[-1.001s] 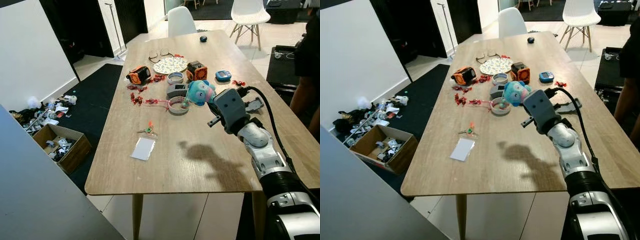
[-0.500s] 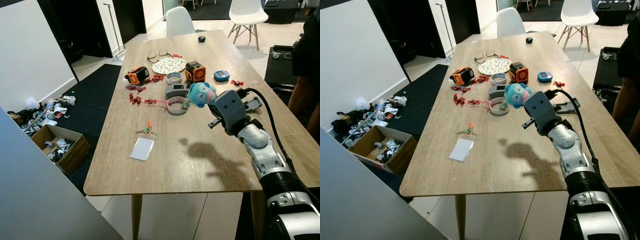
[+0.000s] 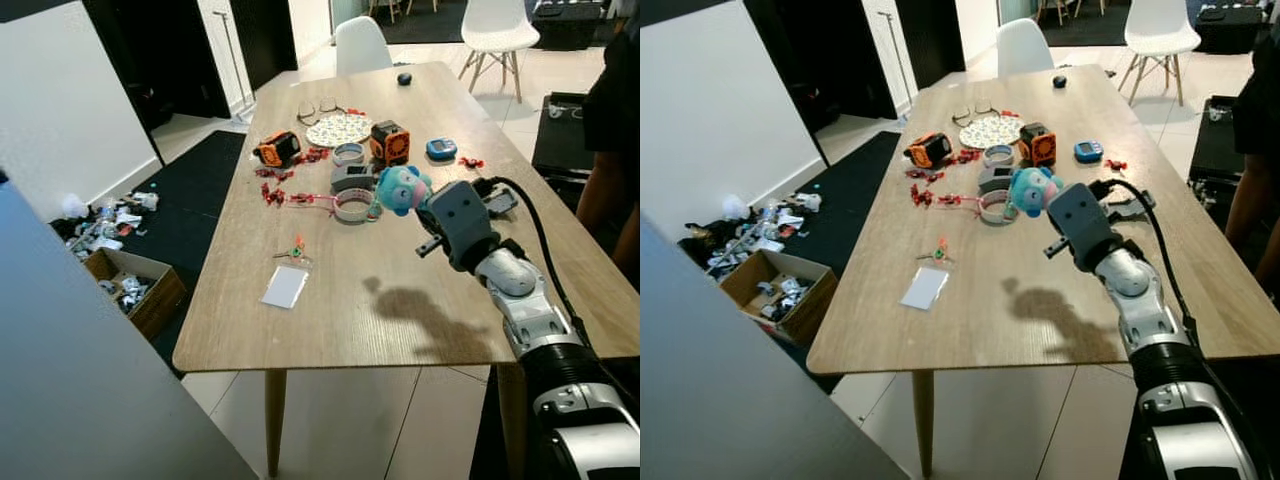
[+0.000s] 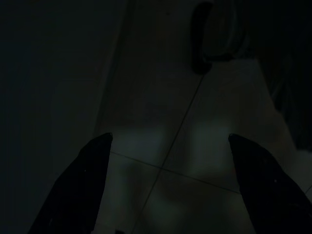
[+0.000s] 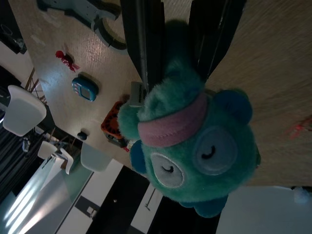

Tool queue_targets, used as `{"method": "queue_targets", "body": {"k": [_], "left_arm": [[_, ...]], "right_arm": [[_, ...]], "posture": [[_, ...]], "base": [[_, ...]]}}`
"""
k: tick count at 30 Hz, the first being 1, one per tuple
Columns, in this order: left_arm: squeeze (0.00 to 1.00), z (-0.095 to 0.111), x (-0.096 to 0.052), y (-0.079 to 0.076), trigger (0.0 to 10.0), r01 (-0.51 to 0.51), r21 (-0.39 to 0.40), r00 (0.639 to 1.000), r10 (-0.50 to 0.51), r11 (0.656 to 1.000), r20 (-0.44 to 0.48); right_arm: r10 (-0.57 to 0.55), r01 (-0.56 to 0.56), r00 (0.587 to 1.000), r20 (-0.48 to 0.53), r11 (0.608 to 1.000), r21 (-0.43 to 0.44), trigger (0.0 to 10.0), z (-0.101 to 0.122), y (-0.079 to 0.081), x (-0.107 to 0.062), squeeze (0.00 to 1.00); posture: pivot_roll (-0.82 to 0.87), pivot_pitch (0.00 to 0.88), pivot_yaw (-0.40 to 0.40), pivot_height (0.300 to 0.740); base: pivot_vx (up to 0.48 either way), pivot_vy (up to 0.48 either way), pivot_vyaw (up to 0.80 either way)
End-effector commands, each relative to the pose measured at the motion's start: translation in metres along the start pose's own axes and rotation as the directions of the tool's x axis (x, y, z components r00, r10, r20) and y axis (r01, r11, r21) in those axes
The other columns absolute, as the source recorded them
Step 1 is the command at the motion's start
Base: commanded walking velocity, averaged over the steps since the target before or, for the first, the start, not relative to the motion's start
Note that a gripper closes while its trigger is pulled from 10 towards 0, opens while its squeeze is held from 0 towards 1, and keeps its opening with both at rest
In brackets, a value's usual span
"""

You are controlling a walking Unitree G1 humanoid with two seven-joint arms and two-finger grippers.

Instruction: Hang keys on a hook

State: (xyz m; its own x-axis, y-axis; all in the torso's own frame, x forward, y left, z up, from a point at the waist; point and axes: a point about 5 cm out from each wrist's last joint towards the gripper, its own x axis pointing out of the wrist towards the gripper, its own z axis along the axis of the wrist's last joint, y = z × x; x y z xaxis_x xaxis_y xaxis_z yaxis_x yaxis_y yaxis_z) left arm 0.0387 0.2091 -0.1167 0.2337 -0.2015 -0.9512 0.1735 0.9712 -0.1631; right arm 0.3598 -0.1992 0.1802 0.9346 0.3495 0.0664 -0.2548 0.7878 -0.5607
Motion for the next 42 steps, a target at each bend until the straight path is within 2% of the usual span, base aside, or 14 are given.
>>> {"method": "queue_targets", "body": {"k": [1, 42], "left_arm": [[0.00, -0.0043, -0.0033, 0.0066, 10.0, -0.015, 0.018, 1.000, 0.015, 1.000, -0.019], [0.00, -0.0029, -0.0032, 0.0064, 10.0, -0.010, 0.035, 1.000, 0.010, 0.999, -0.011]], "right_arm": [[0.021, -0.022, 1.000, 0.009, 1.000, 0.004, 10.0, 0.0032, 0.0068, 0.0046, 0.00], [0.049, -0.049, 0.999, 0.019, 0.999, 0.011, 10.0, 0.0046, 0.0127, 0.0041, 0.00]], "posture": [[-0.13, 0.022, 0.115, 0.740], [-0.13, 0.031, 0.122, 0.740]], "base": [[-0.315, 0.000, 0.00], [-0.322, 0.000, 0.00]]}}
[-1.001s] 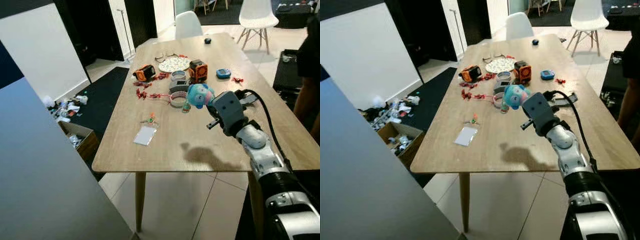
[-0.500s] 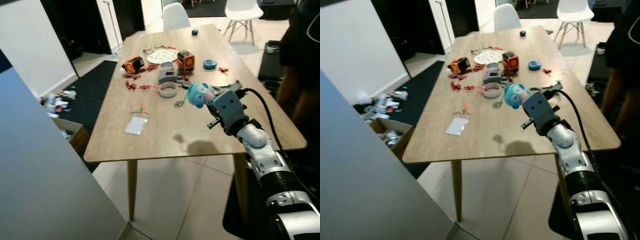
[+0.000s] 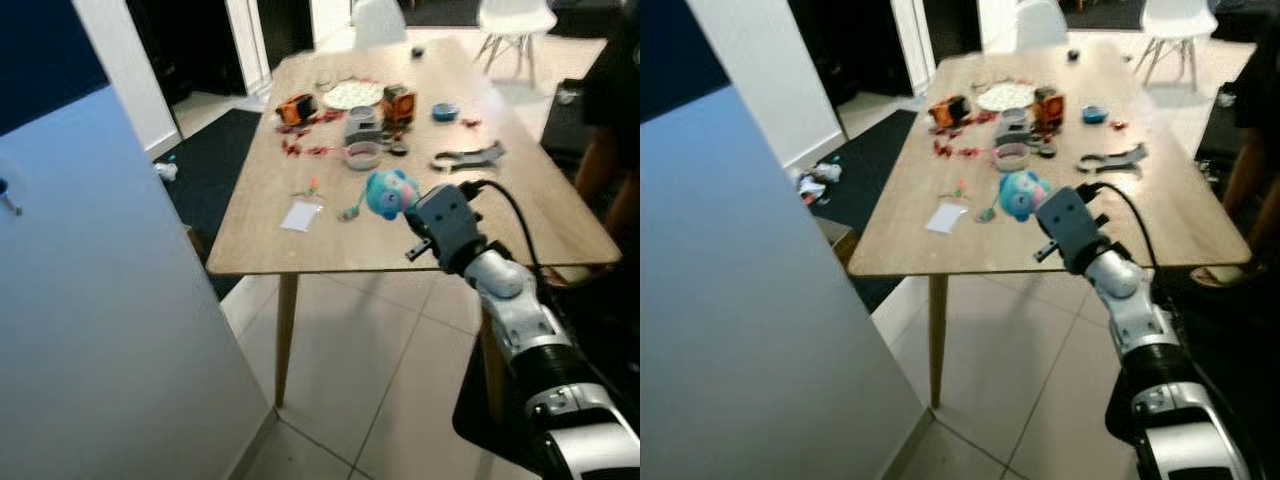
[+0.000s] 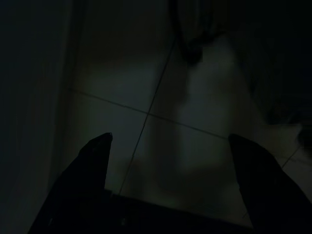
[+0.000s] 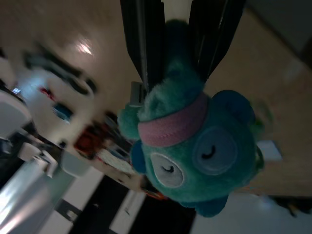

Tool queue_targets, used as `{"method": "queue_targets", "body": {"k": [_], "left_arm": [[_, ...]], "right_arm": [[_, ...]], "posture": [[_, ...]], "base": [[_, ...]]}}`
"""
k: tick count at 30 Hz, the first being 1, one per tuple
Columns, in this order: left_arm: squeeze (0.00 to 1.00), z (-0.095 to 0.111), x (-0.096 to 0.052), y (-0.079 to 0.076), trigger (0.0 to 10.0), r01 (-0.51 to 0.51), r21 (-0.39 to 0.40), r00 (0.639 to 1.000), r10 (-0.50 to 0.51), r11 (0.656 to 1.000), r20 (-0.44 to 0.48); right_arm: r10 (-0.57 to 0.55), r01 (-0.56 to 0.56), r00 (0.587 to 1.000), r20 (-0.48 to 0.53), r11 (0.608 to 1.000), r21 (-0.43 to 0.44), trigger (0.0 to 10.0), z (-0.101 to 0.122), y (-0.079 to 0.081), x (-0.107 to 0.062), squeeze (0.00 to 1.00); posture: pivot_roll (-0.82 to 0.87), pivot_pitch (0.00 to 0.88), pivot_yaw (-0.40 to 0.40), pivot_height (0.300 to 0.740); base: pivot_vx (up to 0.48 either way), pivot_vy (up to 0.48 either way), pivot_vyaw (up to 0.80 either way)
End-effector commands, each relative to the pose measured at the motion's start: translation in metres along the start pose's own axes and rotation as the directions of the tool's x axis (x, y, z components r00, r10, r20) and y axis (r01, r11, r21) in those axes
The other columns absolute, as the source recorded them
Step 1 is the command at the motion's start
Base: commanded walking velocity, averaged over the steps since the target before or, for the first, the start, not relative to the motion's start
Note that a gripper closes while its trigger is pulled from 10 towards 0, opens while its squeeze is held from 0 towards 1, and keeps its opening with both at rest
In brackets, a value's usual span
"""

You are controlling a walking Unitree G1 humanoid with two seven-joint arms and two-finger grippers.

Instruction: Hang keys on a hook

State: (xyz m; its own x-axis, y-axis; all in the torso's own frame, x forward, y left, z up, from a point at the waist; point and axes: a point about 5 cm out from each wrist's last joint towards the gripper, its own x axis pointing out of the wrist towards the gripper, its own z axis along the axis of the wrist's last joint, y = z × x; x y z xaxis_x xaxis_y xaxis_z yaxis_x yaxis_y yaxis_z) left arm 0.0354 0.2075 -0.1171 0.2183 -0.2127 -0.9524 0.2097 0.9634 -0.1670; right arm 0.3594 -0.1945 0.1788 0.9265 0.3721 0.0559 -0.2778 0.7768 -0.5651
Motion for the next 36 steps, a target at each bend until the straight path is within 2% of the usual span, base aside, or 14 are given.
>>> {"method": "queue_targets", "body": {"k": [1, 5, 15, 22, 36], "left_arm": [[0.00, -0.0001, -0.0033, 0.0084, 10.0, -0.023, 0.001, 1.000, 0.023, 1.000, 0.003], [0.00, 0.0002, -0.0033, 0.0084, 10.0, -0.022, 0.000, 1.000, 0.022, 1.000, 0.007], [0.00, 0.0068, -0.0035, 0.0085, 10.0, -0.046, -0.043, 0.994, 0.050, 0.998, 0.098], [0.00, 0.0067, -0.0034, 0.0084, 10.0, -0.050, -0.052, 0.993, 0.055, 0.997, 0.100], [0.00, 0.0066, -0.0031, 0.0065, 10.0, -0.027, -0.061, 0.994, 0.034, 0.998, 0.104]], "right_arm": [[0.025, -0.025, 1.000, 0.016, 1.000, 0.016, 10.0, 0.0034, 0.0083, 0.0031, 0.00], [0.027, -0.028, 0.999, 0.016, 0.999, 0.016, 10.0, 0.0036, 0.0086, 0.0031, 0.00], [0.051, -0.051, 0.998, 0.024, 0.998, 0.019, 10.0, 0.0049, 0.0134, 0.0045, 0.00], [0.058, -0.059, 0.998, 0.030, 0.998, 0.022, 10.0, 0.0067, 0.0153, 0.0069, 0.00], [0.056, -0.057, 0.998, 0.029, 0.998, 0.025, 10.0, 0.0060, 0.0146, 0.0061, 0.00]], "posture": [[-0.13, 0.031, 0.122, 0.740], [-0.13, 0.031, 0.122, 0.740], [-0.12, 0.029, 0.109, 0.740], [-0.12, 0.028, 0.108, 0.740], [-0.12, 0.022, 0.108, 0.740]], "base": [[-0.319, 0.000, 0.00], [-0.318, 0.000, 0.00], [0.000, 0.000, 0.00], [0.000, 0.000, 0.00], [0.000, -0.470, 0.00]]}}
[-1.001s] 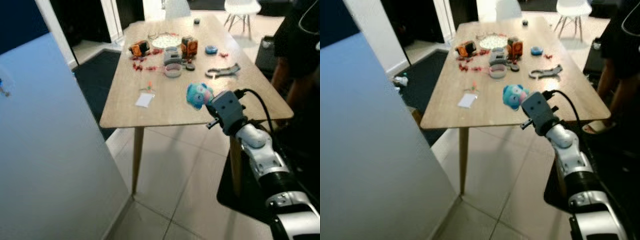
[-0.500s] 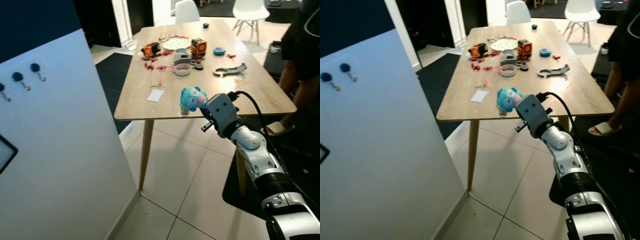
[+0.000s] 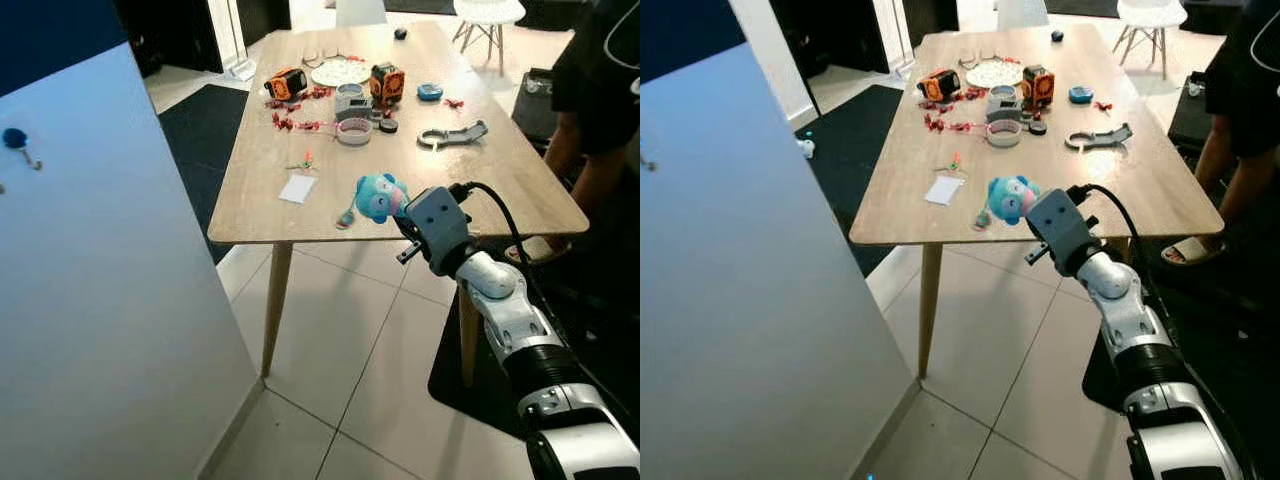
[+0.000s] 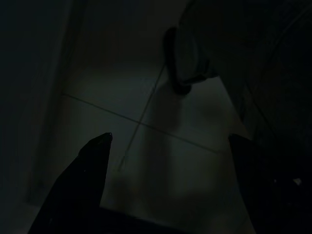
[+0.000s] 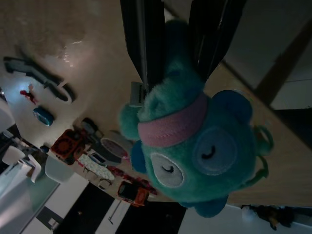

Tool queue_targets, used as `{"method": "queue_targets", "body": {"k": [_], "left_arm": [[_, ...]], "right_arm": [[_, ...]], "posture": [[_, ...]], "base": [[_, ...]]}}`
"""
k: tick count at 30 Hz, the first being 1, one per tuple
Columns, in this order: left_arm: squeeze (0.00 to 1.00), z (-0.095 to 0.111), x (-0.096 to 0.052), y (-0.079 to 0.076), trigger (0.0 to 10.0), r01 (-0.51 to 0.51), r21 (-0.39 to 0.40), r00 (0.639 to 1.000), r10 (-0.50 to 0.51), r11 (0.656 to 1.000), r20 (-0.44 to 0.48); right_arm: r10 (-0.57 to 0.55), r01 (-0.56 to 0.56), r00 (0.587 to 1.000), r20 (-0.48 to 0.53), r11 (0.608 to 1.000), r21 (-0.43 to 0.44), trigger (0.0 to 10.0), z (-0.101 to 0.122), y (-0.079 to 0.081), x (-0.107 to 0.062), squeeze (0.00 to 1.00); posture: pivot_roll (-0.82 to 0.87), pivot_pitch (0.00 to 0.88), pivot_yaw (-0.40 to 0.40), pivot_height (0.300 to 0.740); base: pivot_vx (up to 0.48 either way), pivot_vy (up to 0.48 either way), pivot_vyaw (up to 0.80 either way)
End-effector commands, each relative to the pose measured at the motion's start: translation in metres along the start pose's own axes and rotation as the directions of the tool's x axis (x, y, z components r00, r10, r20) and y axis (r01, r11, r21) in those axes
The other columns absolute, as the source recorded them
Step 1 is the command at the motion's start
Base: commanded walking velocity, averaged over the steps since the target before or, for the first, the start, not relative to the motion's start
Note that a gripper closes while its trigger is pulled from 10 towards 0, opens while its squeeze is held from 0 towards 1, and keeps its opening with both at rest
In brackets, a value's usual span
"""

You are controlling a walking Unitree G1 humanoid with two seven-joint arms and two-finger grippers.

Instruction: Hang keys on a hook

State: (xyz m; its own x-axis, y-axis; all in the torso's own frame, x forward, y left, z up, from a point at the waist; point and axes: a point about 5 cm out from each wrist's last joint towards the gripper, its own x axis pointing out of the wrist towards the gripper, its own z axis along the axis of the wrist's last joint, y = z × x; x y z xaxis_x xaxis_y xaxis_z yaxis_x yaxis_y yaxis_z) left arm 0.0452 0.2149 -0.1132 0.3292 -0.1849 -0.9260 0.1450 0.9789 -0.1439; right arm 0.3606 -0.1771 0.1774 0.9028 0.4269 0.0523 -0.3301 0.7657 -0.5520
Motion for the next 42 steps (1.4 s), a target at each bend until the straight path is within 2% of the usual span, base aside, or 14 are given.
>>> {"method": "queue_targets", "body": {"k": [1, 14, 15, 16, 17, 18, 20, 21, 28, 33, 36, 39, 40, 42], "left_arm": [[0.00, -0.003, 0.000, -0.002, 10.0, 0.014, 0.001, 1.000, -0.014, 1.000, -0.006], [0.00, 0.001, -0.001, -0.001, 10.0, 0.006, 0.007, 0.999, -0.006, 1.000, 0.034], [0.00, 0.004, -0.001, 0.000, 10.0, -0.007, 0.015, 0.998, 0.006, 1.000, 0.058], [0.00, 0.033, 0.003, 0.007, 10.0, -0.024, 0.039, 0.990, 0.018, 0.999, 0.138], [0.00, 0.033, 0.003, 0.007, 10.0, -0.024, 0.039, 0.990, 0.018, 0.999, 0.138], [0.00, 0.114, 0.003, 0.022, 10.0, -0.036, 0.087, 0.949, 0.007, 0.996, 0.317], [0.00, 0.154, -0.004, 0.034, 10.0, -0.089, 0.093, 0.910, 0.043, 0.992, 0.413], [0.00, 0.154, -0.004, 0.034, 10.0, -0.089, 0.093, 0.910, 0.043, 0.992, 0.413], [0.00, 0.213, -0.030, 0.049, 10.0, -0.128, 0.116, 0.784, 0.029, 0.985, 0.621], [0.00, 0.243, -0.040, 0.037, 10.0, -0.012, 0.213, 0.706, -0.142, 0.977, 0.694], [0.00, 0.261, -0.050, 0.030, 10.0, 0.117, 0.260, 0.617, -0.275, 0.959, 0.738], [0.00, 0.273, -0.060, 0.028, 10.0, 0.171, 0.294, 0.543, -0.339, 0.940, 0.768], [0.00, 0.273, -0.060, 0.028, 10.0, 0.171, 0.294, 0.543, -0.339, 0.940, 0.768], [0.00, 0.283, -0.068, 0.024, 10.0, 0.216, 0.348, 0.483, -0.409, 0.912, 0.774]], "right_arm": [[0.005, -0.005, 1.000, -0.002, 1.000, 0.006, 10.0, -0.001, 0.001, -0.002, 0.00], [0.021, -0.021, 1.000, 0.011, 1.000, 0.012, 10.0, 0.000, 0.003, -0.003, 0.00], [0.044, -0.045, 0.999, 0.025, 0.999, 0.018, 10.0, 0.002, 0.006, -0.002, 0.00], [0.060, -0.060, 0.998, 0.035, 0.998, 0.022, 10.0, 0.004, 0.009, -0.001, 0.00], [0.060, -0.060, 0.998, 0.035, 0.998, 0.022, 10.0, 0.004, 0.009, -0.001, 0.00], [0.072, -0.073, 0.996, 0.043, 0.997, 0.025, 10.0, 0.005, 0.012, 0.000, 0.00], [0.089, -0.091, 0.995, 0.054, 0.995, 0.031, 10.0, 0.007, 0.016, 0.000, 0.00], [0.089, -0.091, 0.995, 0.054, 0.995, 0.031, 10.0, 0.007, 0.016, 0.000, 0.00], [0.113, -0.116, 0.992, 0.060, 0.993, 0.038, 10.0, 0.007, 0.023, 0.001, 0.00], [0.119, -0.121, 0.991, 0.064, 0.992, 0.039, 10.0, 0.009, 0.022, 0.002, 0.00], [0.124, -0.127, 0.990, 0.069, 0.991, 0.038, 10.0, 0.010, 0.021, 0.003, 0.00], [0.128, -0.131, 0.989, 0.073, 0.991, 0.038, 10.0, 0.011, 0.021, 0.002, 0.00], [0.128, -0.131, 0.989, 0.073, 0.991, 0.038, 10.0, 0.011, 0.021, 0.002, 0.00], [0.134, -0.137, 0.988, 0.077, 0.990, 0.038, 10.0, 0.011, 0.020, 0.002, 0.00]], "posture": [[-0.12, 0.026, 0.111, 0.740], [-0.13, 0.027, 0.114, 0.740], [-0.13, 0.030, 0.110, 0.740], [-0.13, 0.030, 0.110, 0.740], [-0.13, 0.030, 0.110, 0.740], [-0.13, 0.030, 0.110, 0.740], [-0.13, 0.030, 0.110, 0.740], [-0.13, 0.030, 0.110, 0.740], [-0.12, 0.033, 0.101, 0.740], [-0.12, 0.031, 0.098, 0.740], [-0.12, 0.030, 0.095, 0.740], [-0.12, 0.030, 0.093, 0.740], [-0.12, 0.030, 0.093, 0.740], [-0.12, 0.031, 0.090, 0.740]], "base": [[0.000, -0.480, 0.00], [0.000, -0.231, 0.00], [0.000, 0.000, 0.00], [0.000, 0.000, 0.00], [0.000, 0.000, 0.00], [0.000, 0.000, 0.00], [0.000, 0.000, 0.00], [0.000, 0.000, 0.00], [0.000, 0.000, 0.00], [0.000, 0.000, 0.00], [0.000, 0.000, 0.00], [0.000, 0.000, 0.00], [0.000, 0.000, 0.00], [0.000, 0.000, 0.00]]}}
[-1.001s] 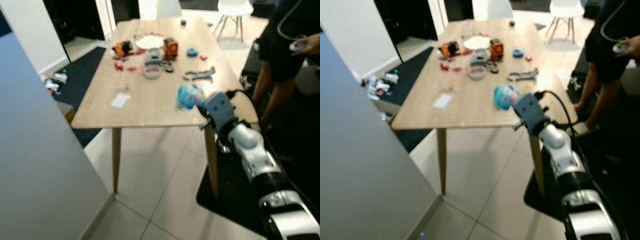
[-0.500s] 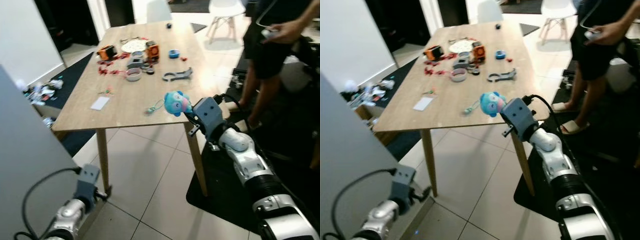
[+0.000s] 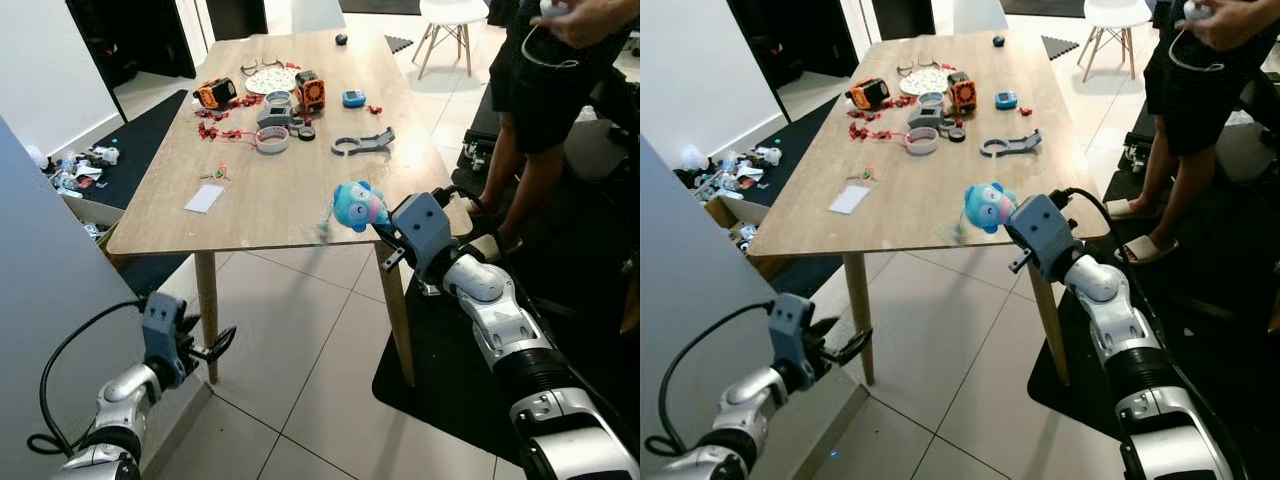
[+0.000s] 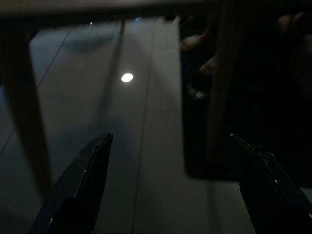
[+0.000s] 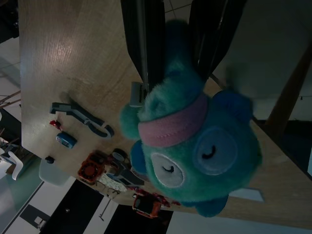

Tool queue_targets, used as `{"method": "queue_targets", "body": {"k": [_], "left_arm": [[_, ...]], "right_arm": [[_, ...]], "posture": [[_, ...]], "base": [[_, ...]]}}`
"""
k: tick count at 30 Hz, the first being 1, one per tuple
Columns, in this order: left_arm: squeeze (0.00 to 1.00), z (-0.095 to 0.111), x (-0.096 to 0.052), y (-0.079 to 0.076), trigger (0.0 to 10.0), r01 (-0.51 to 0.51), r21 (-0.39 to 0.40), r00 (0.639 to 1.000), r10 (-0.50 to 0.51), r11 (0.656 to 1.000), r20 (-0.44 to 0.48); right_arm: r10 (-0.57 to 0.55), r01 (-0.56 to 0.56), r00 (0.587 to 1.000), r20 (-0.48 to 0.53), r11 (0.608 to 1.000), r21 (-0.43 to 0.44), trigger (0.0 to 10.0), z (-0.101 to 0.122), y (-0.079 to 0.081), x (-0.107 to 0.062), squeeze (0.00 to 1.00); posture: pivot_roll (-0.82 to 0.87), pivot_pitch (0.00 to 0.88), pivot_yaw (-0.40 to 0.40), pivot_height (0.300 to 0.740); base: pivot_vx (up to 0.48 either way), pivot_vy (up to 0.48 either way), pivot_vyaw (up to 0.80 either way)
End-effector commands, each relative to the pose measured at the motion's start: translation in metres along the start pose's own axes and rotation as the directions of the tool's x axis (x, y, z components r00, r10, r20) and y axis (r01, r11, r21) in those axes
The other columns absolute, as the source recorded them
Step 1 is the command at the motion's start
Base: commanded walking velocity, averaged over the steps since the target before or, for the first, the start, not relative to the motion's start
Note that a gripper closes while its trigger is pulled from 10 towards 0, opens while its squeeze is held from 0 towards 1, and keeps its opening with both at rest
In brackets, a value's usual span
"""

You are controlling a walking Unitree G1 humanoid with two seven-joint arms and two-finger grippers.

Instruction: Hang keys on a hook

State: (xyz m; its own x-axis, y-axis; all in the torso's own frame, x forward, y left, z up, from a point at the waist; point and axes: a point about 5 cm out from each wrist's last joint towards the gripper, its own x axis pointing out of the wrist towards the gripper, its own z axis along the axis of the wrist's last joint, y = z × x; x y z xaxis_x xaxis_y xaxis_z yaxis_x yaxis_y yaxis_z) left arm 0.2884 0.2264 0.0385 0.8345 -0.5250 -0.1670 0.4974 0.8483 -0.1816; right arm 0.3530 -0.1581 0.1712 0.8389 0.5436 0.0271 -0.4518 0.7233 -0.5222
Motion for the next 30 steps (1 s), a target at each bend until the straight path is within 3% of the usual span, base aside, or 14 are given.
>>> {"method": "queue_targets", "body": {"k": [1, 3, 4, 6, 10, 12, 13, 14, 20, 24, 30], "left_arm": [[0.00, 0.007, 0.001, 0.000, 10.0, 0.043, -0.021, 0.998, -0.042, 0.999, 0.042], [0.00, 0.012, 0.002, -0.001, 10.0, 0.074, -0.029, 0.995, -0.072, 0.997, 0.064], [0.00, 0.025, 0.009, -0.009, 10.0, 0.202, -0.049, 0.972, -0.194, 0.978, 0.129], [0.00, 0.029, 0.011, -0.013, 10.0, 0.255, -0.051, 0.958, -0.245, 0.966, 0.150], [0.00, 0.047, 0.022, -0.046, 10.0, 0.505, -0.007, 0.846, -0.494, 0.863, 0.199], [0.00, 0.047, 0.022, -0.046, 10.0, 0.505, -0.007, 0.846, -0.494, 0.863, 0.199], [0.00, 0.056, 0.026, -0.059, 10.0, 0.574, 0.008, 0.798, -0.561, 0.819, 0.218], [0.00, 0.056, 0.026, -0.059, 10.0, 0.574, 0.008, 0.798, -0.561, 0.819, 0.218], [0.00, 0.063, 0.029, -0.087, 10.0, 0.688, 0.038, 0.710, -0.683, 0.725, 0.169], [0.00, 0.063, 0.029, -0.097, 10.0, 0.717, 0.016, 0.686, -0.709, 0.697, 0.160], [0.00, 0.058, 0.032, -0.107, 10.0, 0.710, -0.046, 0.701, -0.698, 0.703, 0.145]], "right_arm": [[0.010, -0.010, 1.000, 0.024, 1.000, 0.000, 10.0, 0.005, 0.000, 0.001, 0.00], [0.013, -0.013, 1.000, 0.025, 1.000, 0.000, 10.0, 0.005, 0.000, 0.001, 0.00], [0.024, -0.024, 0.999, 0.034, 1.000, 0.001, 10.0, 0.006, 0.000, 0.001, 0.00], [0.028, -0.028, 0.999, 0.038, 1.000, 0.002, 10.0, 0.007, 0.000, 0.001, 0.00], [0.059, -0.061, 0.996, 0.072, 0.998, 0.022, 10.0, 0.012, 0.003, 0.002, 0.00], [0.059, -0.061, 0.996, 0.072, 0.998, 0.022, 10.0, 0.012, 0.003, 0.002, 0.00], [0.068, -0.070, 0.994, 0.083, 0.997, 0.025, 10.0, 0.015, 0.003, 0.003, 0.00], [0.068, -0.070, 0.994, 0.083, 0.997, 0.025, 10.0, 0.015, 0.003, 0.003, 0.00], [0.052, -0.053, 0.994, 0.091, 0.998, 0.013, 10.0, 0.019, -0.004, 0.004, 0.00], [0.035, -0.035, 0.996, 0.079, 0.999, -0.002, 10.0, 0.019, -0.010, 0.004, 0.00], [0.040, -0.037, 0.992, 0.120, 0.999, -0.030, 10.0, 0.030, -0.009, 0.009, 0.00]], "posture": [[-0.12, 0.031, 0.090, 0.740], [-0.12, 0.031, 0.087, 0.740], [-0.12, 0.031, 0.084, 0.740], [-0.12, 0.031, 0.084, 0.740], [-0.12, 0.026, 0.080, 0.740], [-0.12, 0.026, 0.080, 0.740], [-0.11, 0.024, 0.076, 0.740], [-0.11, 0.024, 0.076, 0.740], [-0.12, 0.022, 0.073, 0.740], [-0.12, 0.022, 0.073, 0.740], [-0.12, 0.023, 0.080, 0.740]], "base": [[0.000, 0.000, 0.00], [0.000, 0.000, 0.00], [0.000, 0.000, 0.00], [0.000, 0.000, 0.00], [0.000, 0.000, 0.00], [0.000, 0.000, 0.00], [0.000, 0.000, 0.00], [0.000, 0.000, 0.00], [0.000, 0.000, 0.00], [0.000, 0.000, 0.00], [0.000, 0.000, 0.00]]}}
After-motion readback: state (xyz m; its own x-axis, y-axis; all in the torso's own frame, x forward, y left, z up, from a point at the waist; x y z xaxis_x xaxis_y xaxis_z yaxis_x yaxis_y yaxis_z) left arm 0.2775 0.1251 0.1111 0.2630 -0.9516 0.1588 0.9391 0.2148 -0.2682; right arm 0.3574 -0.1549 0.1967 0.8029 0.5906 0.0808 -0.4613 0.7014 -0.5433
